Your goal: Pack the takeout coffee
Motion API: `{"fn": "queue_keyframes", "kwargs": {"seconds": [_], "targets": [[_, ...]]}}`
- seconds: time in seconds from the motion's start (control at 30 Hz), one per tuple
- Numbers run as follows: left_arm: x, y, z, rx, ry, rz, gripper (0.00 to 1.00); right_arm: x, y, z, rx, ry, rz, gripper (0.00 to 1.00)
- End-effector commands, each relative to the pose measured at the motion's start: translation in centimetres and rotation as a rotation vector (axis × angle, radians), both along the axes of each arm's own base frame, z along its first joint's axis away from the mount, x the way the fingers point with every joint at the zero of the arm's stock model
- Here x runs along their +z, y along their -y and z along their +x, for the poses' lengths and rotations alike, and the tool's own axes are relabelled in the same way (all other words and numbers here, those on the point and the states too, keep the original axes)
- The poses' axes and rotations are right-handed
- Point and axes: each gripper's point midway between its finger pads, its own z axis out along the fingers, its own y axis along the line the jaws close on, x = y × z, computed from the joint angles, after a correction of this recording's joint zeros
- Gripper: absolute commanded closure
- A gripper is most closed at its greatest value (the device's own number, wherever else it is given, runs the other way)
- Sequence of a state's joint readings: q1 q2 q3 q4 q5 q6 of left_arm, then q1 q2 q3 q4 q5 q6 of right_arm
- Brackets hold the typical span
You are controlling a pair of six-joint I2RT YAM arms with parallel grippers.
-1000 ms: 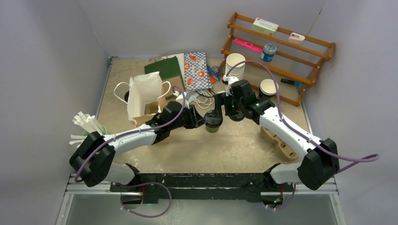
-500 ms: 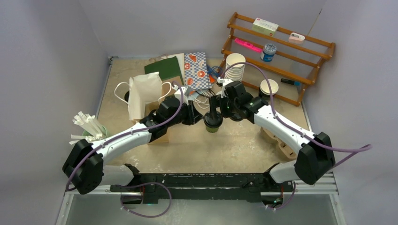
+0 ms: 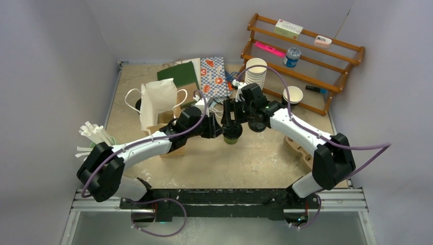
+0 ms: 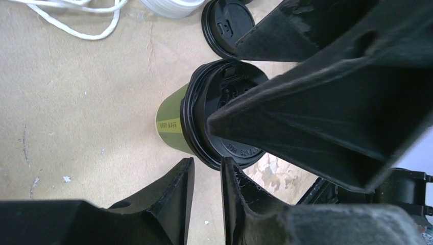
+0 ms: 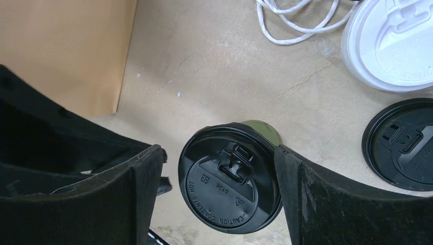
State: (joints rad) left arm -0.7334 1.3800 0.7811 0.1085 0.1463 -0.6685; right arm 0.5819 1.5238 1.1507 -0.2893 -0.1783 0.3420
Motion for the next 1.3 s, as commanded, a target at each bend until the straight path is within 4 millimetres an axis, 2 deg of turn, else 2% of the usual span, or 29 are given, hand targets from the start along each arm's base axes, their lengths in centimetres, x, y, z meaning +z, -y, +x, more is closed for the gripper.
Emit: {"fn": "queue_keyframes", "kwargs": {"seconds": [0.0, 0.23, 0.43, 0.73, 0.9, 1.0, 1.13, 1.27], "targets": [[0.7, 1.0, 0.8, -0.024, 0.036, -0.031, 0.73, 1.7, 0.1, -0.7, -0.004, 0.020, 0.042, 0.19], [0.0, 2.1, 1.6, -0.040, 0.032, -0.031, 0.80, 1.7, 1.0, -2.0, -0.026, 0.005, 0.044, 0.21], [0.5, 2.7, 2.6, -0.039, 0.055, -0.030, 0.82, 0.8, 2.0, -2.6, -0.071, -0.024, 0.017, 0.23], [1.3, 3.4, 3.7, -0.046, 0.081, -0.029, 0.82, 1.2, 4.6, -2.7, -0.145, 0.019, -0.066, 0.18], [2.5, 2.6, 4.1, -0.025, 0.113, -0.005, 0.82, 2.3, 6.3, -2.2, -0.124, 0.111, -0.155, 0.03], [3.7, 1.6, 4.1, 0.001, 0.142, 0.016, 0.82, 2.3, 6.9, -2.5, -0.109, 0.109, -0.217, 0.02], [4.6, 0.8, 3.8, 0.015, 0.160, 0.033, 0.82, 1.5, 6.7, -3.2, -0.058, 0.106, -0.311, 0.03], [4.5, 0.8, 2.8, -0.017, 0.133, 0.025, 0.80, 1.2, 6.5, -3.5, -0.025, 0.115, -0.369, 0.02]]}}
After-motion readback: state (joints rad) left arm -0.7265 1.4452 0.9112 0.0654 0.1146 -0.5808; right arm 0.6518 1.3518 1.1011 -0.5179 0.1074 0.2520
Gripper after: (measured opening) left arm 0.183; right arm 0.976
